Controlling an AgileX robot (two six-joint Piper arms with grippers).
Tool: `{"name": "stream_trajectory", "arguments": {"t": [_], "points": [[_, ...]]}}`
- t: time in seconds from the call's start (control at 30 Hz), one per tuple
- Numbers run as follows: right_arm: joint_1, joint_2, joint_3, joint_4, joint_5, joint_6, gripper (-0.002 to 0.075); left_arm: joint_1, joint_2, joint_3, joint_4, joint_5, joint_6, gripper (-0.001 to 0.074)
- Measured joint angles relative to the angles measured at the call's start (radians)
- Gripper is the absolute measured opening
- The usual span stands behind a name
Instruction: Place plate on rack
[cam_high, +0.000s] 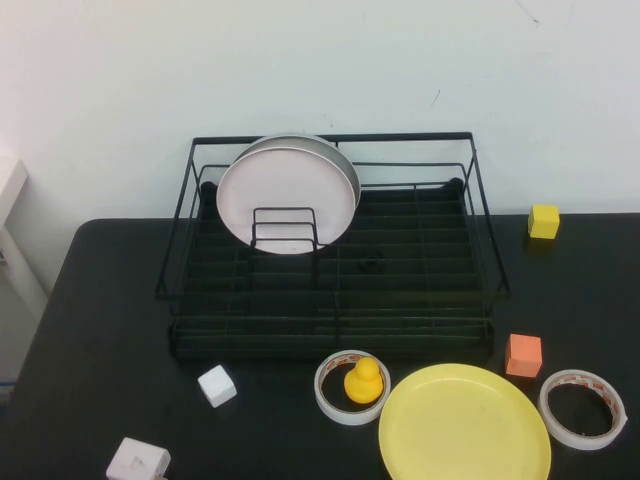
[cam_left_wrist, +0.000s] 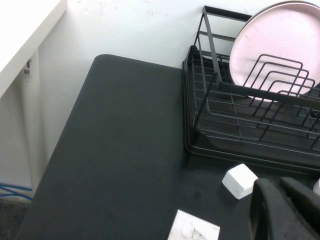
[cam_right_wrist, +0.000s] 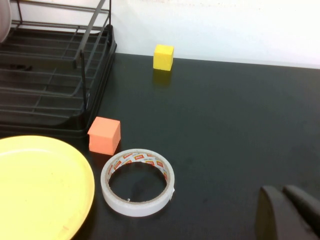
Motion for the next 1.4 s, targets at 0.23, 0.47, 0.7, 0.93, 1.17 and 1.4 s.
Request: {"name": "stream_trajectory", "arguments": {"t": [0.23, 0.47, 0.7, 0.93, 1.17, 1.4], "points": [[0.0, 0.0, 0.0, 0.0, 0.0, 0.0, -0.0002, 0.0, 0.0, 0.0, 0.0, 0.0, 0.0, -0.0002], [0.0, 0.0, 0.0, 0.0, 0.0, 0.0, -0.0002, 0.0, 0.0, 0.0, 0.0, 0.0, 0.0, -0.0002], [0.0, 0.0, 0.0, 0.0, 0.0, 0.0, -0.0002, 0.0, 0.0, 0.0, 0.0, 0.0, 0.0, -0.0002], [0.0, 0.0, 0.0, 0.0, 0.0, 0.0, -0.0002, 0.0, 0.0, 0.0, 0.0, 0.0, 0.0, -0.0002], [0.0, 0.0, 0.0, 0.0, 0.0, 0.0, -0.0002, 0.0, 0.0, 0.0, 0.0, 0.0, 0.0, -0.0002], [0.0, 0.0, 0.0, -0.026, -0.006, 0.0, -0.0002, 0.0, 0.0, 0.002, -0.01, -0.037, 0.0, -0.0002]]}}
